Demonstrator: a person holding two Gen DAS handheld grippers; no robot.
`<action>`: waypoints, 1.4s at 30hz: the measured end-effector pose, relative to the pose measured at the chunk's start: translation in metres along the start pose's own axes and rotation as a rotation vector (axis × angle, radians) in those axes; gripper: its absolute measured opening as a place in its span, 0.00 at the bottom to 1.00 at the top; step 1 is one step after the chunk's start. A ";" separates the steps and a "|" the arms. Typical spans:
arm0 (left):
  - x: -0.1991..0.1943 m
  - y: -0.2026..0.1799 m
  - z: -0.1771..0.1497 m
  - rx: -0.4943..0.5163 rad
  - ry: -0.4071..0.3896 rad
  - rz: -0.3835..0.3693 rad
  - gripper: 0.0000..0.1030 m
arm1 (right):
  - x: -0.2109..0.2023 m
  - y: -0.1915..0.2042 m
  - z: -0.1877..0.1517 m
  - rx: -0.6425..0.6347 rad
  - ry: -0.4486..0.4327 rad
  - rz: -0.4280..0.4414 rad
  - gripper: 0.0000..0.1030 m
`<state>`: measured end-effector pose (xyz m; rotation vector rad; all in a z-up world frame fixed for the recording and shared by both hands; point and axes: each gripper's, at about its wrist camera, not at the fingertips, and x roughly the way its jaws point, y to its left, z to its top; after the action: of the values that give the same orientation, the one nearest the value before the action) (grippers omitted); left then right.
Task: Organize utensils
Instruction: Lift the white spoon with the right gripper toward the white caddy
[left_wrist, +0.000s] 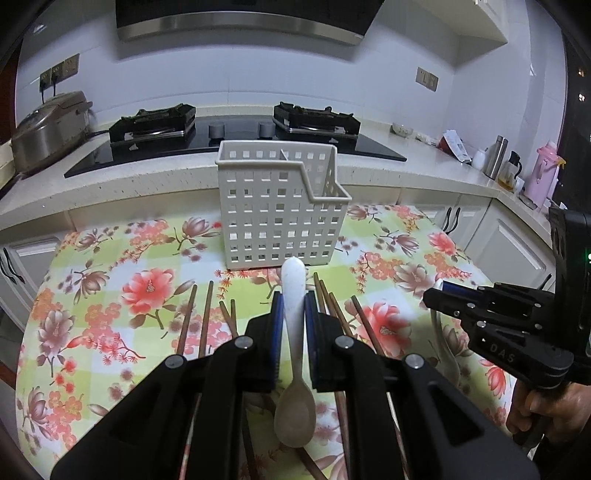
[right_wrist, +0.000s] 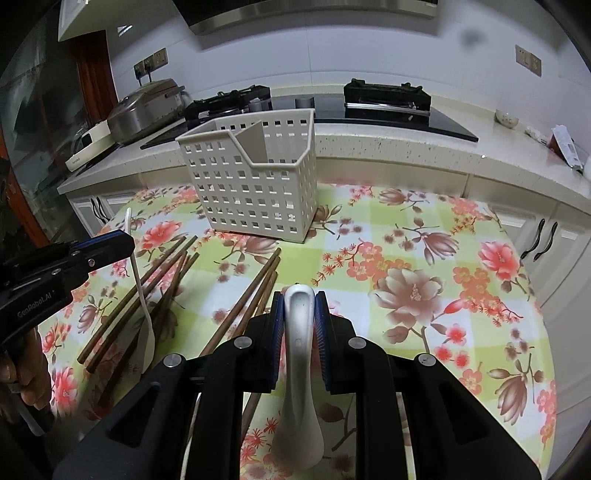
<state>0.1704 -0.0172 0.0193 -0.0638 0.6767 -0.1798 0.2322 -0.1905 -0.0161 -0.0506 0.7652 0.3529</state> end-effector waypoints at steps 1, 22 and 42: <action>-0.002 -0.001 0.000 0.001 -0.005 0.001 0.11 | -0.002 0.000 0.000 -0.001 -0.004 -0.001 0.18; 0.085 0.008 -0.026 0.051 0.265 -0.022 0.21 | -0.012 0.000 -0.002 0.005 -0.019 -0.006 0.18; 0.034 0.014 0.004 0.001 0.052 -0.010 0.10 | -0.015 0.000 0.005 0.001 -0.035 0.004 0.18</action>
<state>0.2011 -0.0101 -0.0006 -0.0621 0.7288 -0.1914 0.2259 -0.1935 -0.0021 -0.0415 0.7314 0.3566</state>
